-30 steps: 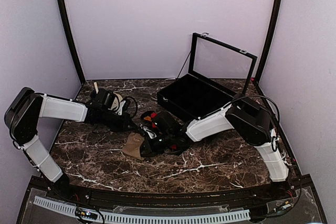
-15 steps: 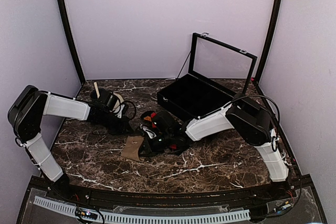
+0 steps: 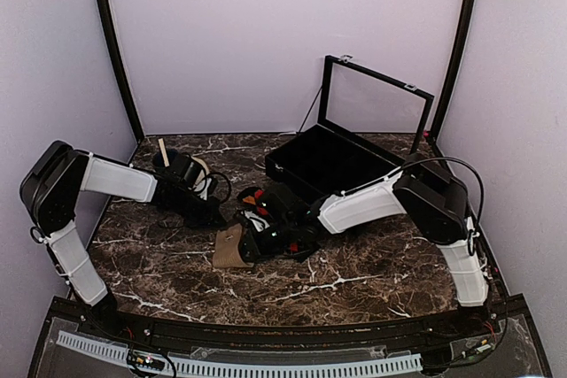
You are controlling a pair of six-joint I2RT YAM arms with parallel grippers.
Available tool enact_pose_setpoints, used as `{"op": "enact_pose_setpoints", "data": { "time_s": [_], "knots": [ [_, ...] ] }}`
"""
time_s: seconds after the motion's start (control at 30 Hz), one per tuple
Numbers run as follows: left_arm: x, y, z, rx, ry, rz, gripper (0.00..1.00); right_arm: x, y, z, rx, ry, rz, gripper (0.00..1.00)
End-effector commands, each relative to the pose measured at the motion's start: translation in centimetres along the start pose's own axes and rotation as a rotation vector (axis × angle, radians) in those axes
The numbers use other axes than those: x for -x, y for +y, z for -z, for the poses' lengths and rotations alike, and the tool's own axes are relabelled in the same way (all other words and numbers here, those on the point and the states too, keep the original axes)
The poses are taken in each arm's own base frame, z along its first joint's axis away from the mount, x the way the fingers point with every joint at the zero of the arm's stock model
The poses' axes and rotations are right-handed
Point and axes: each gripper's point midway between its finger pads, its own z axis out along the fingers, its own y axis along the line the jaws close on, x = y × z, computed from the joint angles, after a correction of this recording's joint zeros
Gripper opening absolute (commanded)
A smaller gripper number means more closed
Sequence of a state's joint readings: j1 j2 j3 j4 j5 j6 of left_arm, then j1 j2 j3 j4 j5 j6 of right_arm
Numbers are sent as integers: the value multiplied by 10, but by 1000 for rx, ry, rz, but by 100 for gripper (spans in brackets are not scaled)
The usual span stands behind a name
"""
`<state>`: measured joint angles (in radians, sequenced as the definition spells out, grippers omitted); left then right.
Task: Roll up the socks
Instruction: Adjust the sock at the center of the board.
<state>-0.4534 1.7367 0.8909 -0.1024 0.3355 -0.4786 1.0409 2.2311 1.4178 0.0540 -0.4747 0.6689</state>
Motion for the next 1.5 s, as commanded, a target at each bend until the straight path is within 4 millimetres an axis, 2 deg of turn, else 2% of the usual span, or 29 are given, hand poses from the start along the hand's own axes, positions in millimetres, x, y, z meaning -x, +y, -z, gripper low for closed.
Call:
{"op": "enact_pose_setpoints", "data": {
  "time_s": [0.0, 0.4, 0.73, 0.83, 0.93, 1.0, 1.33, 1.47],
  "knots": [
    [8, -1, -1, 4, -13, 5, 0, -48, -61, 3, -232, 119, -75, 25],
    [19, -10, 1, -28, -36, -5, 0, -42, -54, 21, -255, 95, -42, 30],
    [19, -13, -1, -45, -36, 5, 0, -33, -46, 34, -250, 53, -25, 37],
    [21, -15, -2, -59, -38, 4, 0, -31, -42, 35, -230, 50, -22, 46],
    [22, -19, -3, -84, -40, 4, 0, -32, -40, 34, -217, 55, -18, 60],
    [24, -21, -4, -94, -42, 5, 0, -32, -41, 35, -223, 54, -18, 65],
    [24, -22, -5, -97, -38, 3, 0, -29, -47, 52, -255, 14, -28, 64],
    [25, -22, -6, -97, -38, 2, 0, -22, -38, 60, -231, -20, -8, 63]
  ]
}}
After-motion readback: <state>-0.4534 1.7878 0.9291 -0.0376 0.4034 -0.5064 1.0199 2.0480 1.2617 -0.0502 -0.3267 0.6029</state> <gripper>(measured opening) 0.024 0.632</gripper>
